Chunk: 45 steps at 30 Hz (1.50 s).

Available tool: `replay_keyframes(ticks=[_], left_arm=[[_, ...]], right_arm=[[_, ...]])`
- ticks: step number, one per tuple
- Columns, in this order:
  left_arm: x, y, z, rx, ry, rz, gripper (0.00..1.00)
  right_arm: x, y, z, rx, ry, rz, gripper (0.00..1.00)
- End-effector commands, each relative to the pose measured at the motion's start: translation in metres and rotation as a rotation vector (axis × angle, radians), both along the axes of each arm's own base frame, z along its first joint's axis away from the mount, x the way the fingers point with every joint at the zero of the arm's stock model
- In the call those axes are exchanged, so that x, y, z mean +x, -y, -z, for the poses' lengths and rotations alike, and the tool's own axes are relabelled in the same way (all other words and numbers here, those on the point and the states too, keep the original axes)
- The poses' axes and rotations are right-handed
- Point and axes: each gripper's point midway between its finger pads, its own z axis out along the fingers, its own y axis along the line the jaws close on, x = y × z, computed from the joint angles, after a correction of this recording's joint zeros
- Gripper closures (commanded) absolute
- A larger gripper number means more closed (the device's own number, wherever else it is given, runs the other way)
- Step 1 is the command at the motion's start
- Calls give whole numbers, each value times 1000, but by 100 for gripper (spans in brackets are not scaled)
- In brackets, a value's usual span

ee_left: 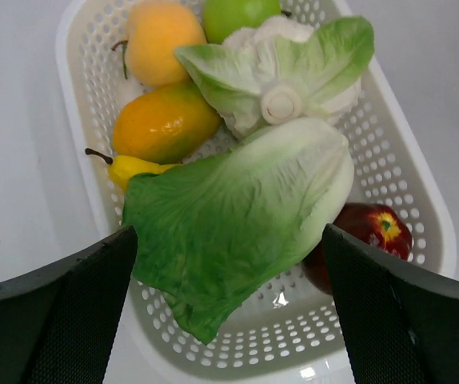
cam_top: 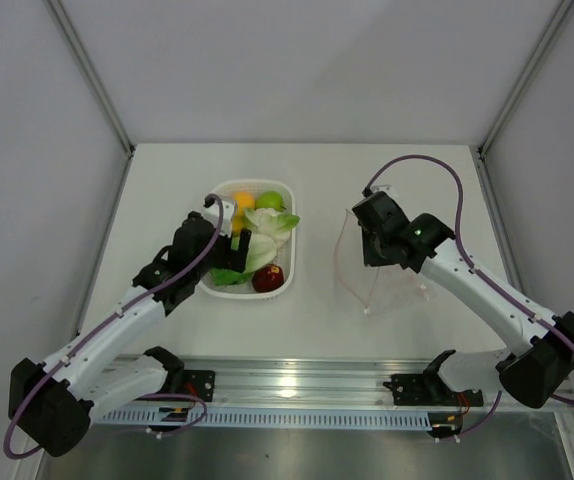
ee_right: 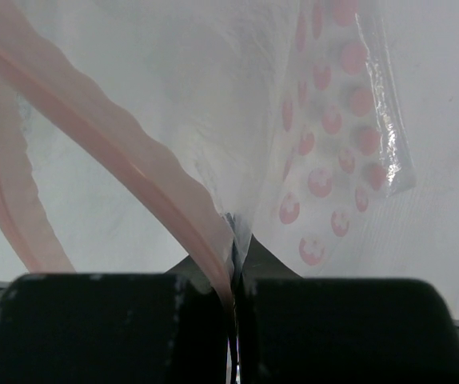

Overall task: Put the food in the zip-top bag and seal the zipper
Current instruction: Pick up the fake vegetable from the bin.

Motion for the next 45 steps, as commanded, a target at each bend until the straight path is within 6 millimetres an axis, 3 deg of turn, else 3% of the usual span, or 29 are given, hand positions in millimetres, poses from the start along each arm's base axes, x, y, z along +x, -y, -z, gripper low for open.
replay_keyframes(ticks=[1,3,4,7,9,14,17,25,28,33,37,40,41,42,45], left_arm=[[-9,10,8,44,-52,128,0],[-9,15,8,72,-56,192,0],[-14,18,17,83,-98,223,1],[-18,29,13,83,-118,313,0],[-17,26,20,113,-135,321,0],[5,7,27,240,-108,260,0],[16,6,19,270,-39,256,0],[35,13,38,350,-33,324,0],[29,28,51,312,-95,426,1],[17,29,76,297,-228,474,0],[15,24,83,280,-277,407,1],[14,18,85,270,-325,353,14],[14,18,82,256,-333,341,21],[11,19,80,245,-343,334,34],[10,24,66,179,-323,310,54]], right_arm=[[4,-18,-7,62,12,-84,100],[5,-22,-6,70,12,-106,100],[4,-24,-5,78,9,-116,100],[2,-30,-3,94,-2,-151,100],[3,-31,-2,94,-1,-160,100],[3,-32,3,92,-1,-179,100],[3,-32,5,91,-6,-187,100],[5,-34,12,87,-20,-199,100],[5,-34,11,86,-18,-201,100],[8,-35,10,88,-10,-207,100],[8,-34,14,75,-21,-201,100],[11,-32,14,70,-20,-189,100],[11,-32,14,68,-19,-184,100],[13,-31,12,69,-13,-178,100],[15,-29,9,74,-5,-166,100]])
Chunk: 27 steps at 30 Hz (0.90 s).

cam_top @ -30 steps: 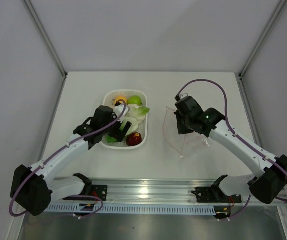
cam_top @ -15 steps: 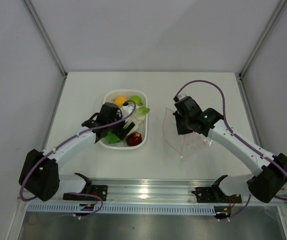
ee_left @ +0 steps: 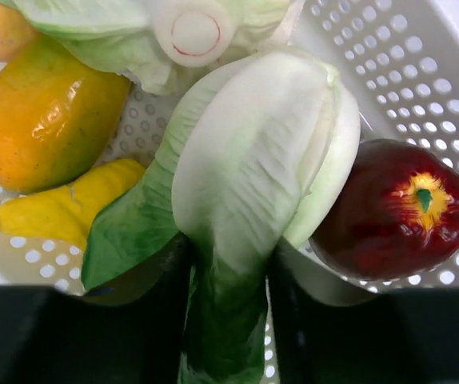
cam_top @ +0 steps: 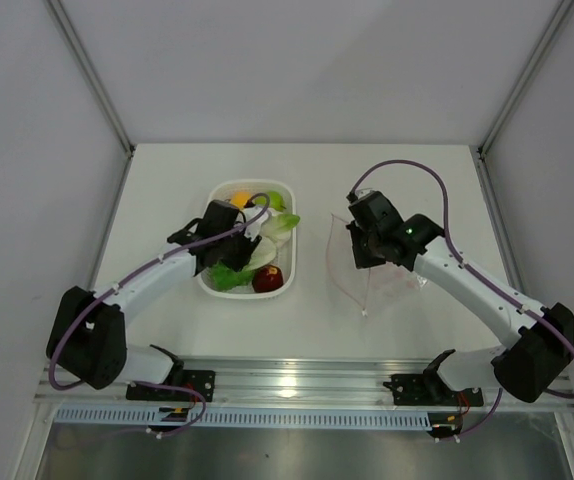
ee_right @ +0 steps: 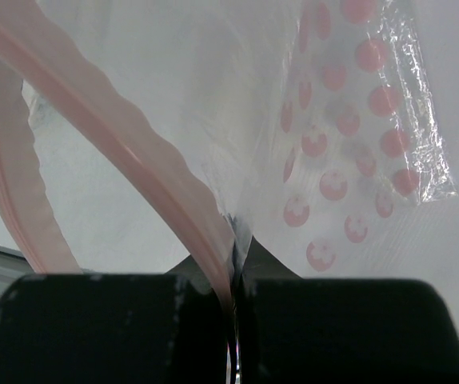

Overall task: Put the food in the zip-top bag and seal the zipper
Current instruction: Pick up the fake vegetable from the bin.

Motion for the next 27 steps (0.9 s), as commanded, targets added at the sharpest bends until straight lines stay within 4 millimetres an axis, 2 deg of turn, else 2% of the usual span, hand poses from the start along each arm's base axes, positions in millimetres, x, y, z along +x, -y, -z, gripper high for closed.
replay_keyframes(ticks=[1,2,4,7,8,13,15,16,17,18,19,20,21,22,23,24,25,27], left_arm=[[0,4,-29,-102,6,-101,60],[0,3,-33,-111,17,-119,74],[-2,3,-43,-140,36,-133,78],[-9,3,-55,-168,23,-152,92],[-16,0,-54,-160,-10,-164,99],[-25,2,-102,-259,44,-196,99],[-31,5,-133,-316,119,-167,99],[-38,13,-144,-352,135,-124,99],[-44,17,-166,-401,193,-85,99],[-49,21,-180,-423,239,-46,99],[-61,36,-190,-450,264,22,99],[-66,42,-200,-459,319,72,99],[-73,48,-226,-499,428,131,99],[-78,55,-223,-501,458,165,99],[-88,67,-231,-515,504,214,100],[-91,75,-255,-568,603,244,99],[-101,88,-244,-577,601,295,99],[-99,97,-249,-586,666,292,99]], right_arm=[[11,0,-13,12,49,16,100],[12,1,-14,12,50,20,100],[13,3,-16,7,53,27,100],[15,4,-19,5,61,37,100],[15,5,-19,2,59,40,100],[19,6,-16,-2,53,52,100],[22,7,-17,-4,54,58,100],[23,7,-16,-9,50,58,100],[25,7,-17,-4,50,62,100],[25,8,-17,-9,44,60,100],[25,7,-17,-7,38,58,100],[24,5,-17,0,24,47,100],[24,3,-21,6,19,40,100],[24,1,-22,12,9,30,100],[22,-3,-21,27,-11,16,100],[21,-6,-25,40,-19,7,100],[19,-9,-25,54,-31,-3,100],[15,-17,-29,103,-57,-27,100]])
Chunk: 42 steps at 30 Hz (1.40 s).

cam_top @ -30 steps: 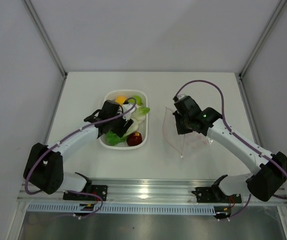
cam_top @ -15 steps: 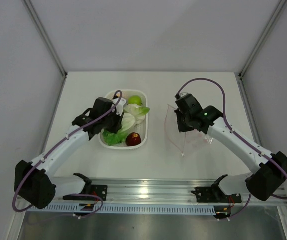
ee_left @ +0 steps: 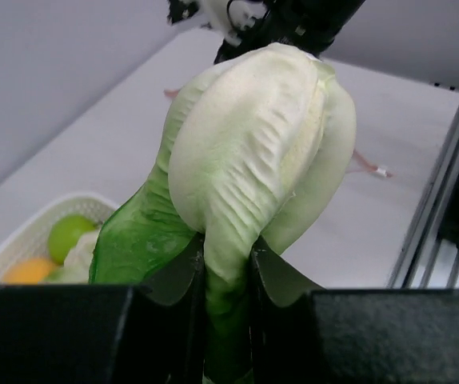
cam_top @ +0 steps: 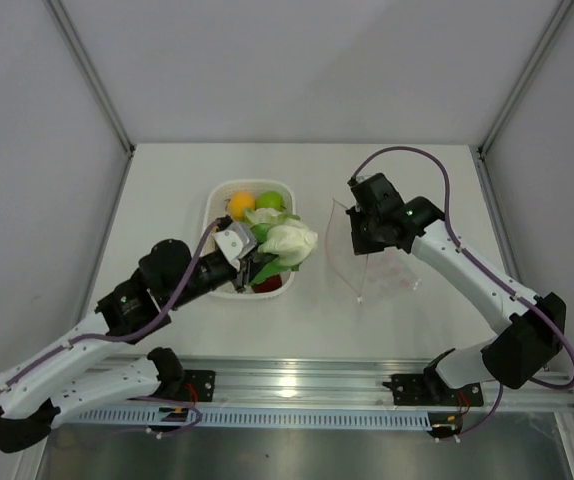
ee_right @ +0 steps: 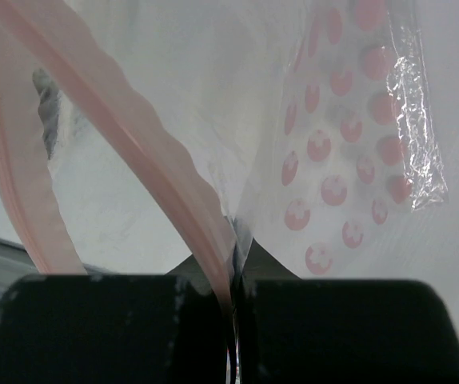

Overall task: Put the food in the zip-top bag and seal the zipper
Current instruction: Pick up the fake vegetable from the bin, then place the fake vegetable in the bin.

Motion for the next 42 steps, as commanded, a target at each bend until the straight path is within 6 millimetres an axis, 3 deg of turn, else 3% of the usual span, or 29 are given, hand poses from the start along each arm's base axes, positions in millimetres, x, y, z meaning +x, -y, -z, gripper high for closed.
replay_keyframes(ticks=[1,3,4,6,7,8,9,10,15,19,27,33,39,42], left_arm=[[6,27,-36,-115,216,-7,99],[11,36,-37,-107,282,-33,99],[8,52,-35,-92,300,-16,99],[28,54,-32,4,339,-134,99],[37,72,-2,122,308,-149,99],[44,74,-12,180,288,-182,100],[53,70,1,265,267,-244,100],[59,80,15,338,252,-263,99],[66,81,36,442,332,-359,99],[75,67,39,528,440,-503,99],[65,69,56,571,494,-506,99],[61,82,67,611,557,-492,99],[50,89,74,700,643,-437,99],[31,96,76,659,665,-336,100]], right_arm=[[-6,-16,-18,93,-30,-59,100],[-14,-25,-21,154,-69,-93,100],[-16,-26,-22,165,-81,-96,100],[-20,-27,-25,180,-91,-103,100],[-21,-27,-27,185,-89,-98,100],[-21,-28,-29,191,-83,-92,100],[-21,-27,-34,200,-67,-88,100],[-21,-25,-34,197,-61,-79,100],[-25,-27,-40,232,-60,-81,100],[-28,-29,-44,261,-69,-84,100],[-19,-26,-64,372,-65,-48,100],[-20,-35,-73,445,-87,-66,100],[-9,-15,-72,325,-6,-27,100],[-5,-6,-66,264,17,-21,100]])
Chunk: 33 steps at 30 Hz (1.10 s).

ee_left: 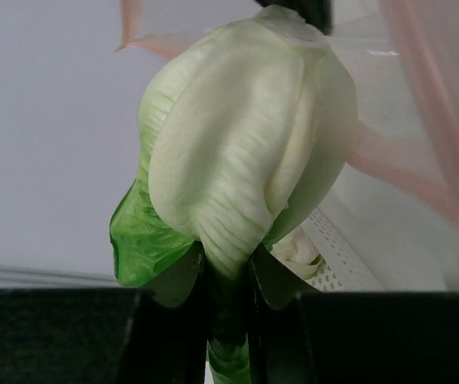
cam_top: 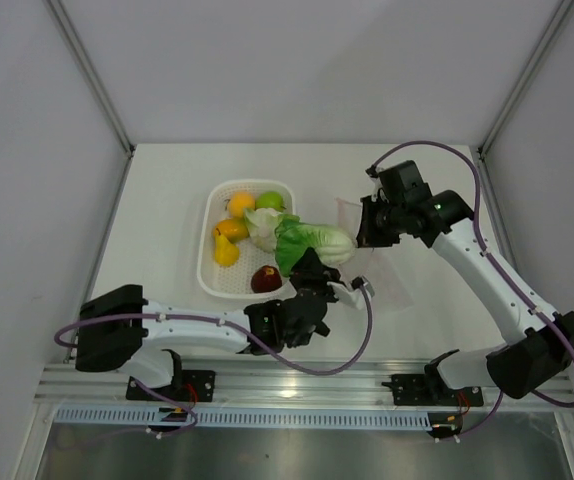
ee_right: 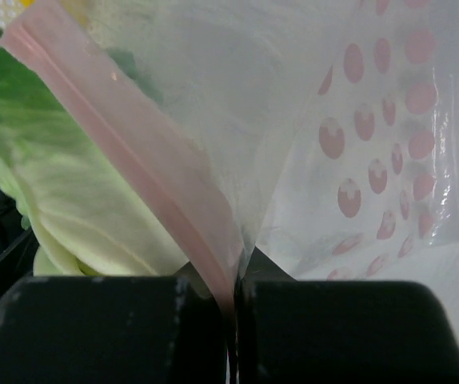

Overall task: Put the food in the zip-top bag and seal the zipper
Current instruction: Place the fake vegetable in the bin.

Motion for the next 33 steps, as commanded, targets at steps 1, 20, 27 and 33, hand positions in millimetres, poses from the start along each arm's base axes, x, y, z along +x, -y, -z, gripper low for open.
replay_keyframes(ticks=[1,20,27,33], left_arm=[[-24,11,-11,-14,30,150,99],[-16,-36,-56,-151,255,-76,99],[-9,-121,-89,-524,241,-343,99],[-8,-148,-82,-690,182,-395,99]], right_arm=[[10,5,-20,-29,107,-14,100],[15,17,-14,-148,128,-16,100],[19,36,3,-251,136,49,100],[18,35,6,-243,140,49,100]])
